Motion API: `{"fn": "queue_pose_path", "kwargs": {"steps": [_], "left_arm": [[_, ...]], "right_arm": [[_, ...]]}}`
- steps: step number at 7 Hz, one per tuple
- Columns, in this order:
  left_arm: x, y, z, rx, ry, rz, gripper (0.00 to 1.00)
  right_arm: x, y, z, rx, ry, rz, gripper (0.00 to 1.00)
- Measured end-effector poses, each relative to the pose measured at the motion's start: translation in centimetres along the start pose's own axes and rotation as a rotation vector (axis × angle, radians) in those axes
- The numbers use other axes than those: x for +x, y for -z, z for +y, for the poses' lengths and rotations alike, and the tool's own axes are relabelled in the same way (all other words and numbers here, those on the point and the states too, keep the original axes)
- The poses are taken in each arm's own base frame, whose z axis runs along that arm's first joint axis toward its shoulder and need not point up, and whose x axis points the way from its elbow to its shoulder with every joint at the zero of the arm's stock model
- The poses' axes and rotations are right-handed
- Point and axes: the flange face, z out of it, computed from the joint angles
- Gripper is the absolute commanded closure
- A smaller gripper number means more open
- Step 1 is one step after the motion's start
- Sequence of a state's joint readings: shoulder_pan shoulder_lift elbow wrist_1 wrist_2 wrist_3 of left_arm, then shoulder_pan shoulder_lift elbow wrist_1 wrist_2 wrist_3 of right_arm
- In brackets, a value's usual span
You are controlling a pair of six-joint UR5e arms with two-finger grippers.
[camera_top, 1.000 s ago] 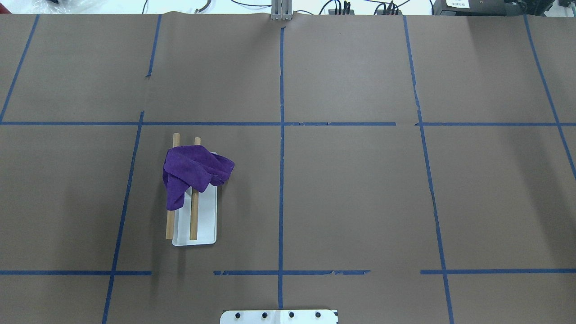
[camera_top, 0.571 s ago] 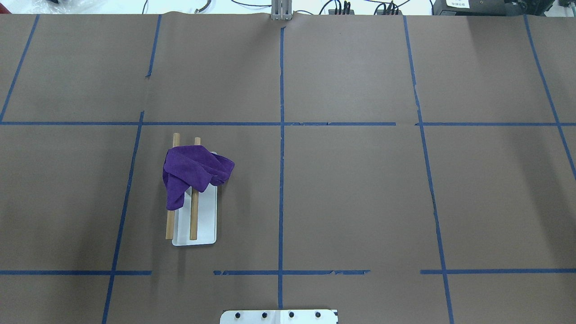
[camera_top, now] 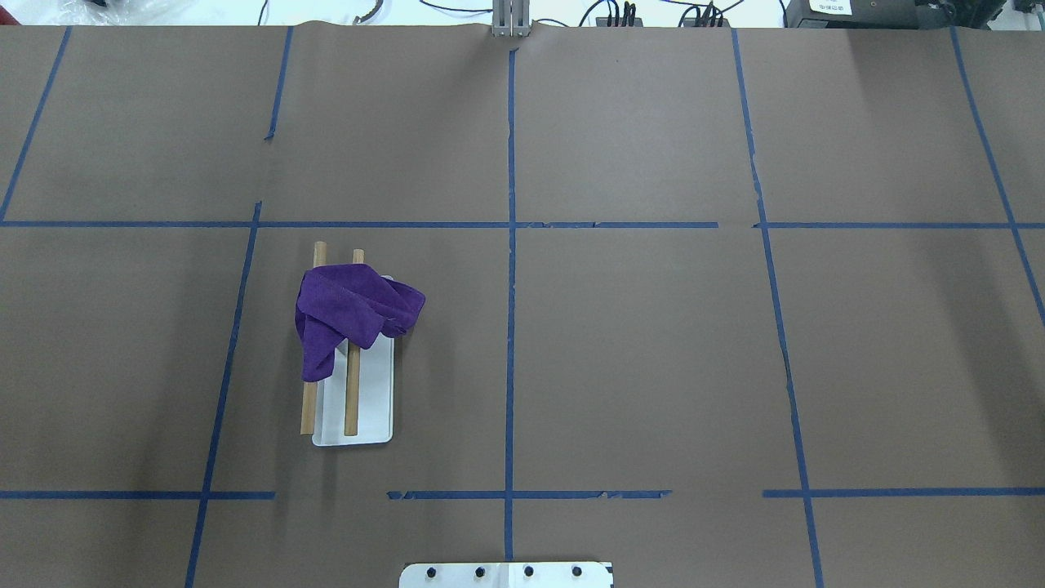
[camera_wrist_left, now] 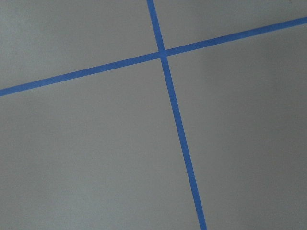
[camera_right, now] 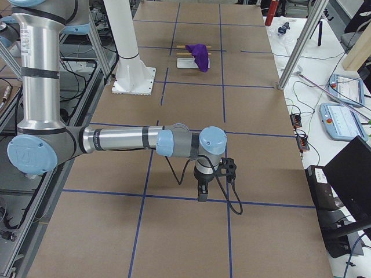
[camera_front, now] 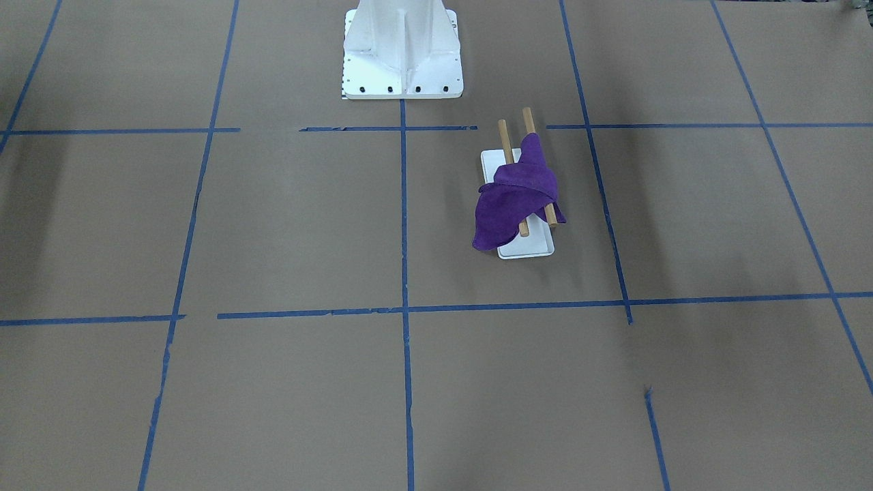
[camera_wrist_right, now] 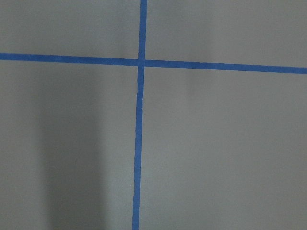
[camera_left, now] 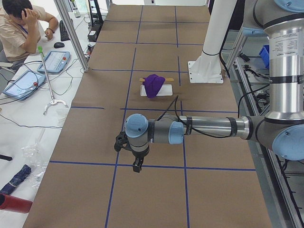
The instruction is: Hang towel on rack
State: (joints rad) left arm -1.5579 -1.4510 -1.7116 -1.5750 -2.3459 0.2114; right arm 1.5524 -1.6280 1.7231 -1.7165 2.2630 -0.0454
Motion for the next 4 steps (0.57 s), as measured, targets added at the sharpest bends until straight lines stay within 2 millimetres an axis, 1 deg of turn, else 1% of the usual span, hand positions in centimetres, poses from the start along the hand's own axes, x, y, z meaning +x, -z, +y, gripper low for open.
{"fn": "queue_pose_path", "kwargs": {"steps": [3, 4], "left_arm": [[1.6, 1.8, -0.5, 0.036, -0.036, -0.009, 0.00], [1.8, 2.0, -0.5, 0.040, -0.039, -0.010, 0.00]], "right_arm": [[-0.3, 0.4, -0.3, 0.009, 0.009, -0.001, 0.00], [-0.4, 0.5, -0.3, 0.011, 0.011, -0.001, 0.00]]}}
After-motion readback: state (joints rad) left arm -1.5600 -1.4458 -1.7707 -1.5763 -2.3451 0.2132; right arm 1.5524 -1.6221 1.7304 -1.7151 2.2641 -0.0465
